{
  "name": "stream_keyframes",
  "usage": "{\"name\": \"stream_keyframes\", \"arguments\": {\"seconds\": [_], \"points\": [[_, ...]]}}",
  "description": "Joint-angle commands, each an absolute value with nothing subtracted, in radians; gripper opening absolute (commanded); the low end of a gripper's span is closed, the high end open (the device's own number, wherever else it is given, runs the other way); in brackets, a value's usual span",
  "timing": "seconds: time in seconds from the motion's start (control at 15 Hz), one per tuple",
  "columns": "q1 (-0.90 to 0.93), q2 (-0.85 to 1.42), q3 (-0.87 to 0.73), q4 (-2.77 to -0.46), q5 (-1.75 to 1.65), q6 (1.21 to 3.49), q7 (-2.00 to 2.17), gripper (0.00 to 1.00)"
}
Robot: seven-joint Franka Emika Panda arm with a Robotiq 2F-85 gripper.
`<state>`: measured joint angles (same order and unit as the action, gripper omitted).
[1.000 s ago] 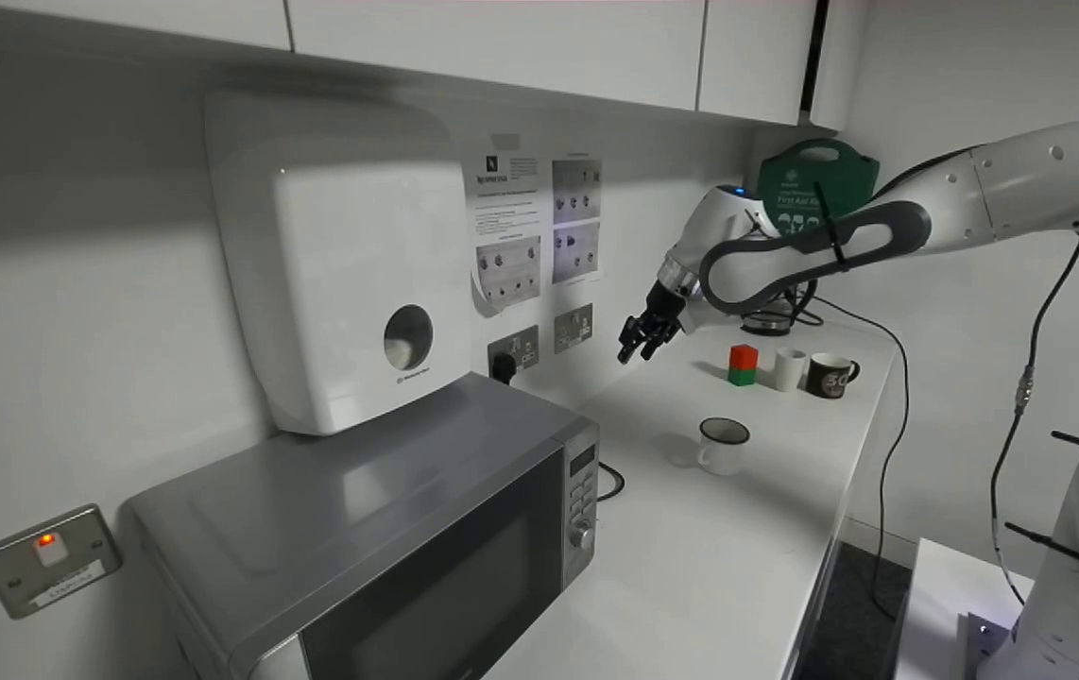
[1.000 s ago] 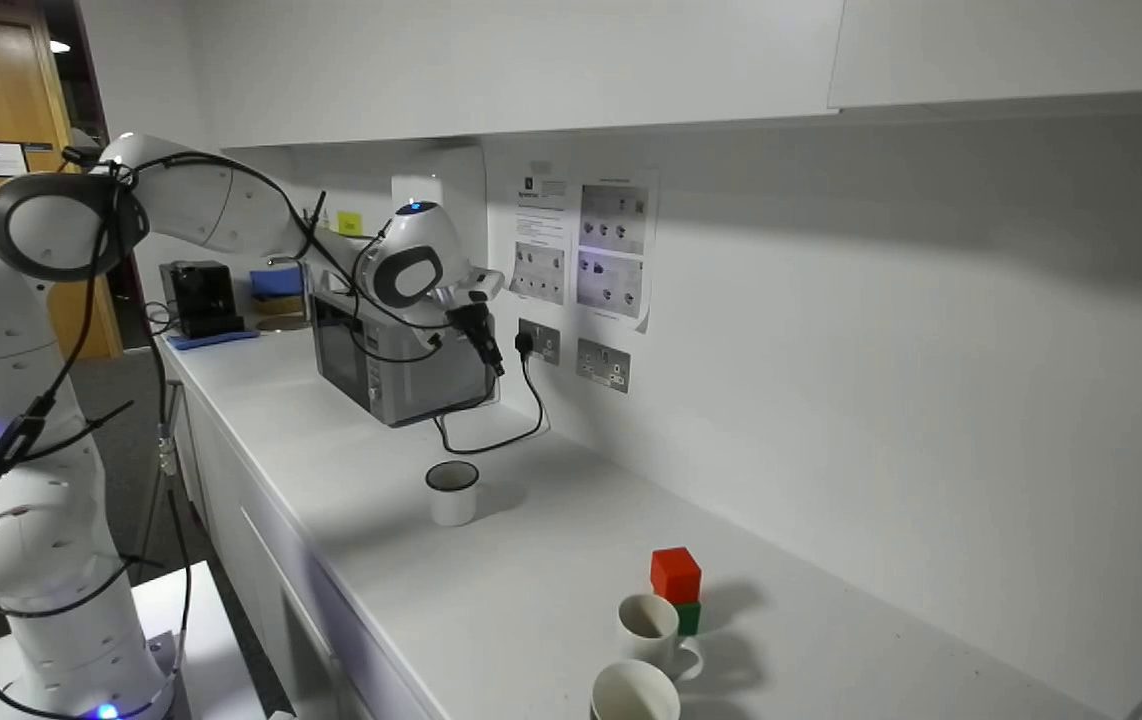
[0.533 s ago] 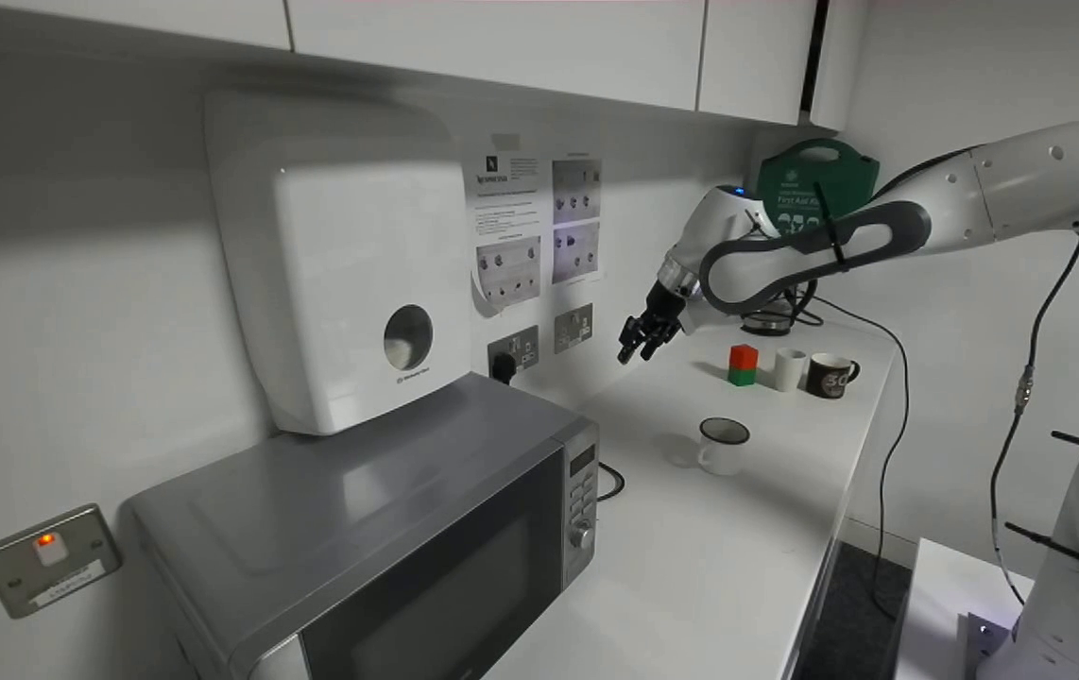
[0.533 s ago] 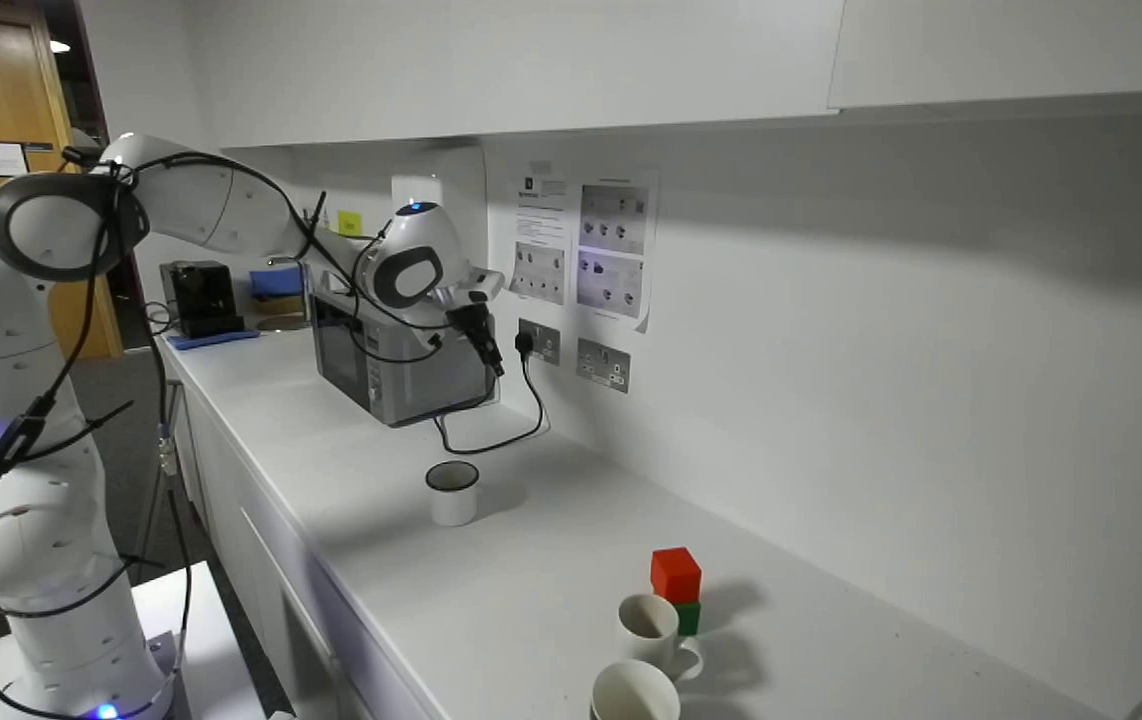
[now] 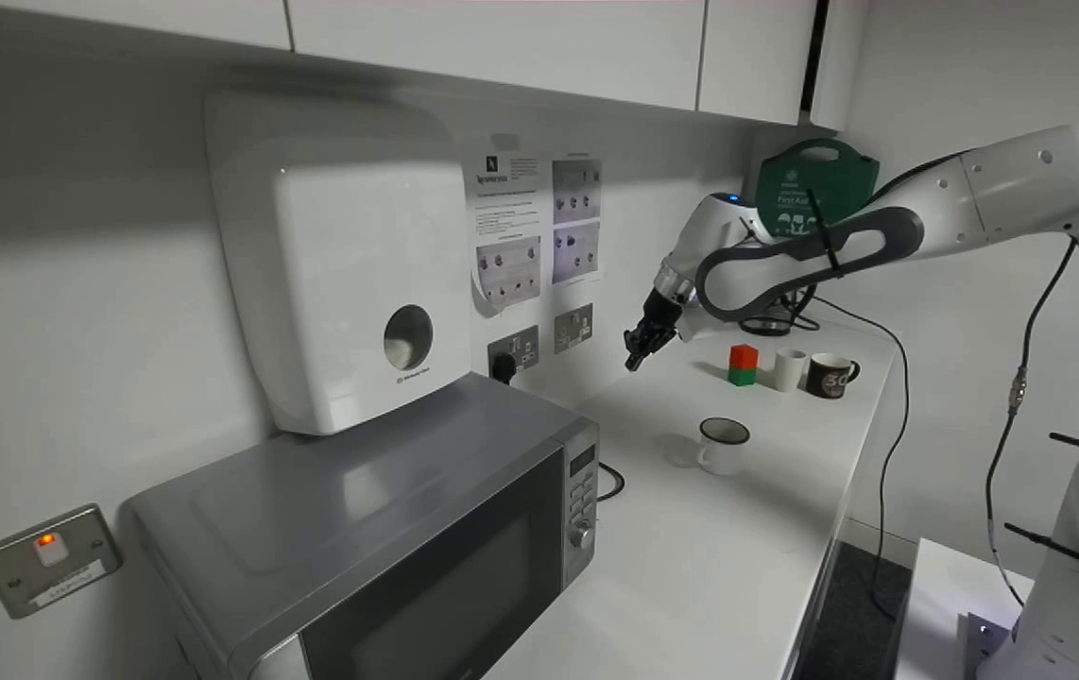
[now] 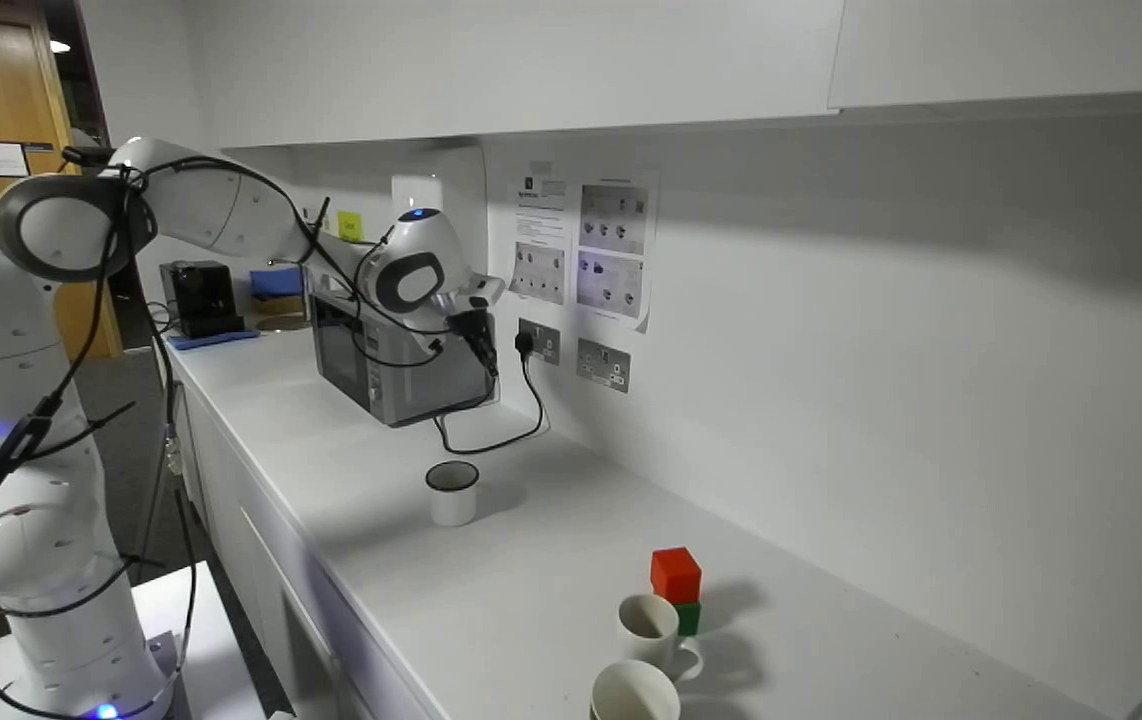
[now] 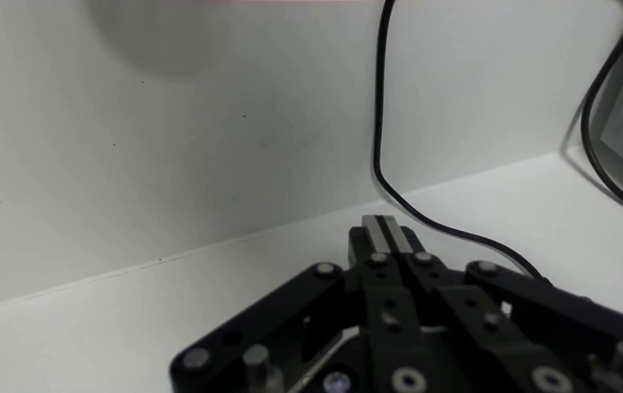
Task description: Flip the switch on the socket
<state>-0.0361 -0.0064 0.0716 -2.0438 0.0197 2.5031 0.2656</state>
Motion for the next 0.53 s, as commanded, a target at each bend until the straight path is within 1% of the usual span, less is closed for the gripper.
{"name": "stream_keyframes", "arguments": {"seconds": [0.0, 0.47], "points": [[-0.021, 0.018, 0.046, -2.020, 0.002, 2.544, 0.248, 0.00], [-0.025, 0.099, 0.023, -1.926, -0.001, 2.601, 0.215, 0.00]]}}
